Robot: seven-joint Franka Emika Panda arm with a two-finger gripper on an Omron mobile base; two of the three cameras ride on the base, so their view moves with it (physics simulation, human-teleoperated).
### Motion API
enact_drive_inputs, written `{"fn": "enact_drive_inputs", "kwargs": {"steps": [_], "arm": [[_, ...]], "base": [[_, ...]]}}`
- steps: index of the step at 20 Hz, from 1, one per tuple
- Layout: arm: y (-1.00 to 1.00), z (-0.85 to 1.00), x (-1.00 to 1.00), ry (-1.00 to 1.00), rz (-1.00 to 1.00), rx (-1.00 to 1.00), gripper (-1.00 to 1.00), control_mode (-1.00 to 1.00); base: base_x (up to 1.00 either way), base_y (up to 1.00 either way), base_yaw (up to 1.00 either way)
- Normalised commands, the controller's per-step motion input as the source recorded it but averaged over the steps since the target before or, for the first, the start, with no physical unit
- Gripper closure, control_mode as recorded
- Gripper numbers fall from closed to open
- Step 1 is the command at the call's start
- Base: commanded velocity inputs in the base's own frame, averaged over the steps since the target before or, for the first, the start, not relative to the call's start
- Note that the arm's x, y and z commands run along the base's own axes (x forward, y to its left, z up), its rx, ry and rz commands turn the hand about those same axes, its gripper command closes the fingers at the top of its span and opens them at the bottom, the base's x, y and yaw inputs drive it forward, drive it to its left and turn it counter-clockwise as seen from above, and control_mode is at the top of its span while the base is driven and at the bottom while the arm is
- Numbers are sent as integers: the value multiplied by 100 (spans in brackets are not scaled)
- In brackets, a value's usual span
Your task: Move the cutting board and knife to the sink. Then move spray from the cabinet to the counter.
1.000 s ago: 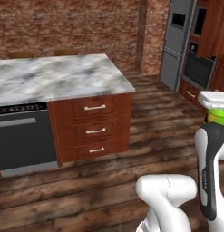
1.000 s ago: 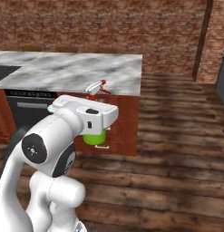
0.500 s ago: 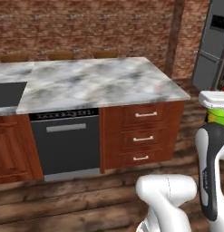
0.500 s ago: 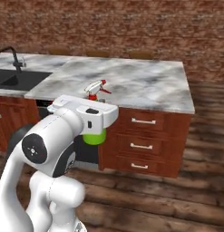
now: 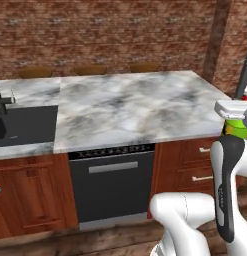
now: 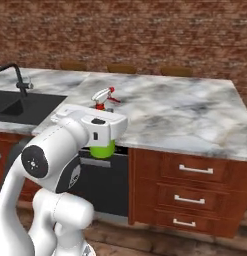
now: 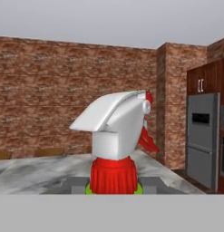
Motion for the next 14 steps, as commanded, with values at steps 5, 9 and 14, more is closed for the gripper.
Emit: {"fn": "enact_drive_inputs", "kwargs": {"steps": [5, 9, 14], "arm": [[0, 0, 0, 0, 0, 0, 100, 100], [0, 0, 0, 0, 0, 0, 100, 100], [0, 0, 0, 0, 0, 0, 100, 100]], "base": [[89, -33, 20], [90, -51, 31], [52, -54, 33]]}}
